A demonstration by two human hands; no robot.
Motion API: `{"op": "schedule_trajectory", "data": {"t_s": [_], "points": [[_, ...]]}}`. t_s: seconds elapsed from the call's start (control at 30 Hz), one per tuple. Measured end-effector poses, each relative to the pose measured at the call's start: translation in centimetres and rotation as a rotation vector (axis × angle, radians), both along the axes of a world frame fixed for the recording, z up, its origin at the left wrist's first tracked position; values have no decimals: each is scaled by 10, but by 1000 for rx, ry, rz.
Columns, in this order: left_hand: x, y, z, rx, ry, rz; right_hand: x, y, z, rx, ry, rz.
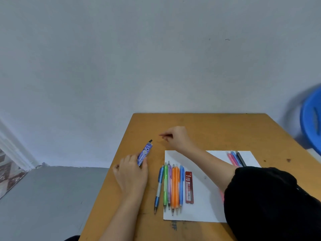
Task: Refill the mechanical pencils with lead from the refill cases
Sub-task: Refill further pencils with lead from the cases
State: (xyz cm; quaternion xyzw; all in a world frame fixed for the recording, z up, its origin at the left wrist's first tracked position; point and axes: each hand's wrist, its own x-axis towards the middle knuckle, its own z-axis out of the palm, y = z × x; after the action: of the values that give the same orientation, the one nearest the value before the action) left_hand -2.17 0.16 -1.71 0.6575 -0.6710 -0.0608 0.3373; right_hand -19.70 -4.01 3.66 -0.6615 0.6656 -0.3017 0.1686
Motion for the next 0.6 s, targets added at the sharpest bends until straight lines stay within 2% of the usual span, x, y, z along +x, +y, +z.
{"op": "schedule_trajectory", "data": {"t_s": [0.1,0.27,0.6], "points": [[-1,0,0,-1,-31,-9,-10,31,2,-53,-71,-17],[-1,2,-1,-32,-62,-29,-27,75,3,-62,-21,-16],[-4,5,-4,-104,-107,-55,-46,119,-10,123,32,-30]]}}
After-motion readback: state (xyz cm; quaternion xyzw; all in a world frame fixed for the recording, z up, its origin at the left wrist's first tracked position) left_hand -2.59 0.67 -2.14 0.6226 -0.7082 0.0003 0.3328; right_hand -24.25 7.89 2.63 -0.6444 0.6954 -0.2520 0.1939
